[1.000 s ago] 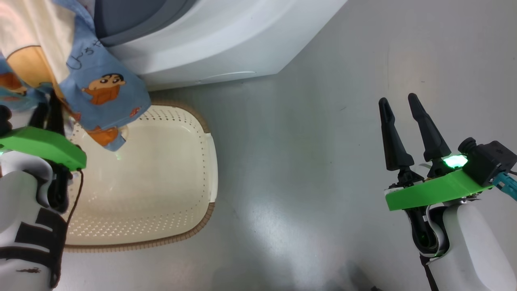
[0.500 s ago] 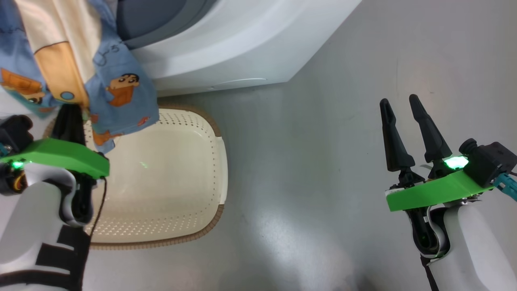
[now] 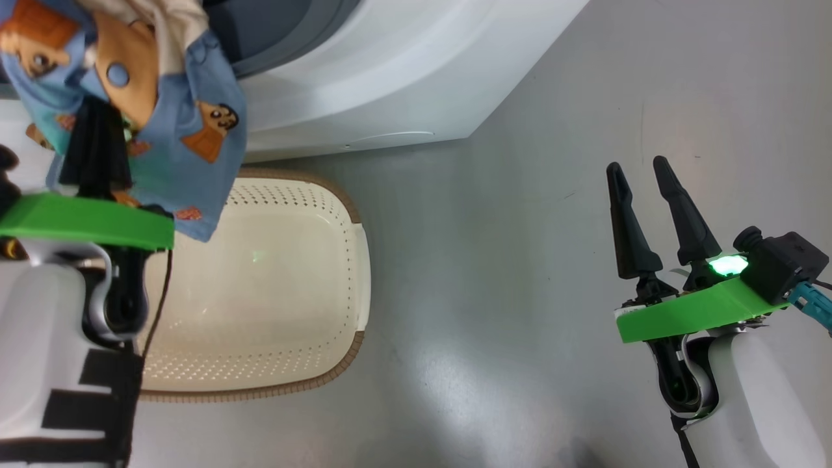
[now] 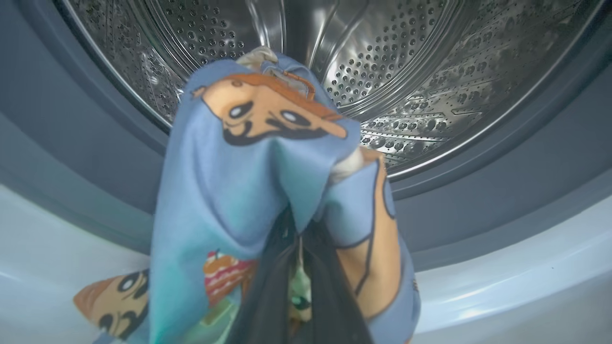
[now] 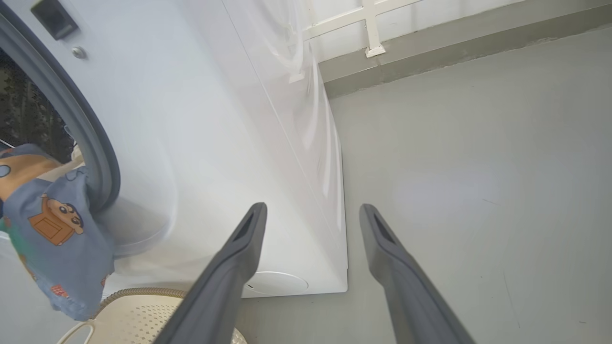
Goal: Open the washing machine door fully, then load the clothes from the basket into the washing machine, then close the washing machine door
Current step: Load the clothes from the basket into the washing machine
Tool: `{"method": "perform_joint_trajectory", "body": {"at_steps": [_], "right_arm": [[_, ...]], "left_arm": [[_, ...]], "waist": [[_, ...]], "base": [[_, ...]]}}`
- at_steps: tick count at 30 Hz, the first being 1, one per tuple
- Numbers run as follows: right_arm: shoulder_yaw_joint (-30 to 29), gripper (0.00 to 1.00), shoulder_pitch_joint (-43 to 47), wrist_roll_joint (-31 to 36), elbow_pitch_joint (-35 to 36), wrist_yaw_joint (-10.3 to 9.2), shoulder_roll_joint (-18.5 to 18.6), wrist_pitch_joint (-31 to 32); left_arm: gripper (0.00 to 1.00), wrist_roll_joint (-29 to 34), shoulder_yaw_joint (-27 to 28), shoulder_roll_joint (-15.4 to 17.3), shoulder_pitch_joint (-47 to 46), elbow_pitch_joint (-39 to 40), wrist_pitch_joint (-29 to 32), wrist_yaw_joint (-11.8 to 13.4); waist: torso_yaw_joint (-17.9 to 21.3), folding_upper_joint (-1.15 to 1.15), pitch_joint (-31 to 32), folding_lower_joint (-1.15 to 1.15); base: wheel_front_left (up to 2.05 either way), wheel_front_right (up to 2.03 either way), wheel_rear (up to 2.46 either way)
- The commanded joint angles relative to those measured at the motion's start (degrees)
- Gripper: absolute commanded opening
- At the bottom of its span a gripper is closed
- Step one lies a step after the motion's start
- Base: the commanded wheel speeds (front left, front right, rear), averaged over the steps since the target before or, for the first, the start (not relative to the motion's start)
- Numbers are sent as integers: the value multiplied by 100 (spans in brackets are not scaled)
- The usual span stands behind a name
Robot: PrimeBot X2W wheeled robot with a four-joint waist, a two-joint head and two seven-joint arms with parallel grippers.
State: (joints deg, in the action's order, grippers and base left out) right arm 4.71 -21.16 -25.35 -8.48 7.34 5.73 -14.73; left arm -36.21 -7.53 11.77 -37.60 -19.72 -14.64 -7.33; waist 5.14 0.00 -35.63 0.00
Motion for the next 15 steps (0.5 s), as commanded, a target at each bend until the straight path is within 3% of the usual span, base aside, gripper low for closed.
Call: {"method": "perform_joint_trajectory", "body": {"at_steps": [1,7,15], "right_arm": [[102,100,168,-33,105,14,-39,-27],[138,100,123,-56,92,14,-90,-27],[138,100,109,-82,94,14,-149,-27]], "left_arm": [[0,-19,112,275,-127,198,-36,-15],[0,-207,-189,435,-817,-33,-36,-15],[0,-651,-727,613,-1992,-1226,-6,-15]], "waist": [[6,0,-3,0],[71,0,-23,0],[226,0,-67,0]], "base": [[0,0,0],[0,0,0],[0,0,0]]}}
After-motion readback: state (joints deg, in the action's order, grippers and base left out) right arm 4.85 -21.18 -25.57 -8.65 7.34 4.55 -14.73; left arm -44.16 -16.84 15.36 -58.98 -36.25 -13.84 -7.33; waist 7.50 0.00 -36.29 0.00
